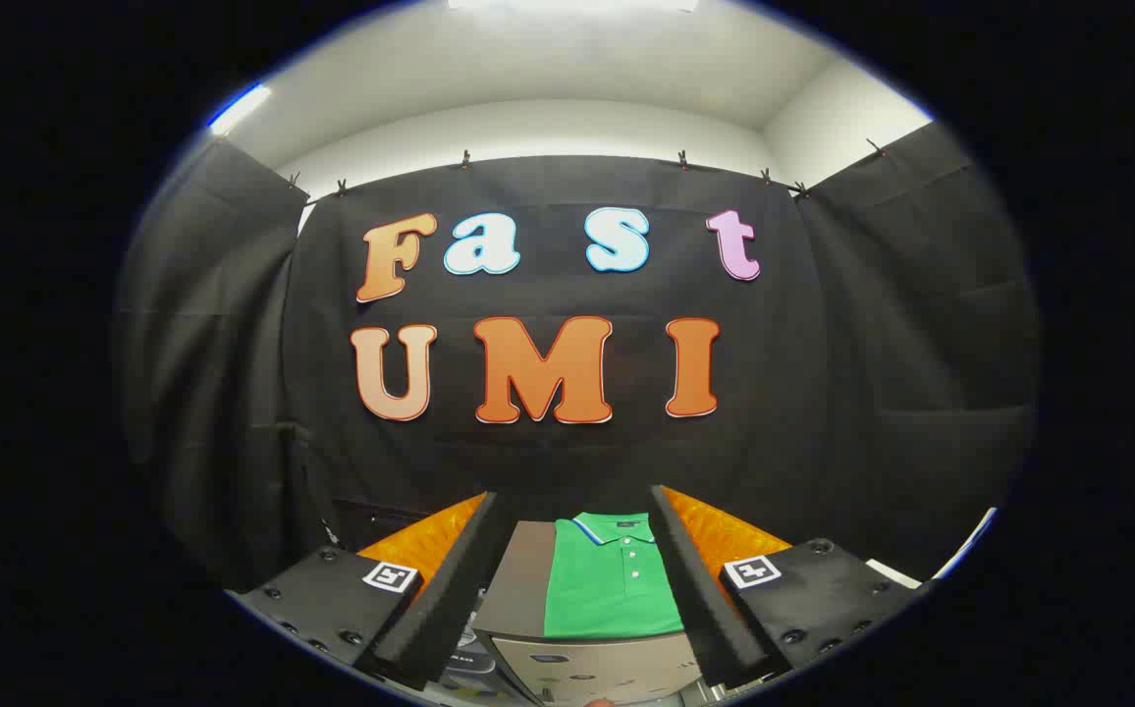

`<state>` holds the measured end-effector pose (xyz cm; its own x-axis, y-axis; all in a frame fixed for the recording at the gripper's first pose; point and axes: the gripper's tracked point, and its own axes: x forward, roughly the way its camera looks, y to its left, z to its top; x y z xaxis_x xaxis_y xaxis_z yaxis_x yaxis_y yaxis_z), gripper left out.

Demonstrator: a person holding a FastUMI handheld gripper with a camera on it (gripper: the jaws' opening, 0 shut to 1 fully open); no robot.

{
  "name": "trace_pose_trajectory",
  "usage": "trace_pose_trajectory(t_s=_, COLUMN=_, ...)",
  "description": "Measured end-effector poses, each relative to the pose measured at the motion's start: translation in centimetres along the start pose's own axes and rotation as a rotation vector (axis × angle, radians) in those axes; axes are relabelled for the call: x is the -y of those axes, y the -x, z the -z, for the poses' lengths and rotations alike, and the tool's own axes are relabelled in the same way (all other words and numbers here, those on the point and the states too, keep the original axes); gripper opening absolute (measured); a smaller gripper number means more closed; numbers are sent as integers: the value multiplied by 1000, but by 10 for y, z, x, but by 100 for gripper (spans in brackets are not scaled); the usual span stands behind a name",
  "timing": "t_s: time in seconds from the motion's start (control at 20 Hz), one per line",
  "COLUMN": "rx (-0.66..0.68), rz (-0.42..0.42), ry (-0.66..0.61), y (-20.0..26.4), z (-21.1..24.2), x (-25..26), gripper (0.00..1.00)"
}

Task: Put the clothes into the washing machine and then close the washing machine lid.

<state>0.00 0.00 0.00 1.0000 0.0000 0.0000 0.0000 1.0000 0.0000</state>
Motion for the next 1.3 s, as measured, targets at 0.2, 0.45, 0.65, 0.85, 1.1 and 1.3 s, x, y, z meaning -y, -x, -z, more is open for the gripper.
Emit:
trace_pose_trajectory(t_s=0.2, rx=-9, rz=4, ry=-4, y=-3, z=1, x=1, gripper=98)
trace_pose_trajectory(t_s=0.45, rx=-10, rz=10, ry=-5, y=-2, z=0, x=6, gripper=98)
trace_pose_trajectory(t_s=0.65, rx=-21, rz=20, ry=4, y=-2, z=0, x=8, gripper=98)
trace_pose_trajectory(t_s=0.85, rx=-24, rz=18, ry=-3, y=-3, z=-3, x=9, gripper=98)
trace_pose_trajectory(t_s=1.1, rx=-24, rz=23, ry=13, y=-3, z=-5, x=13, gripper=98)
trace_pose_trajectory(t_s=1.3, rx=-34, rz=17, ry=16, y=-6, z=-4, x=11, gripper=98)
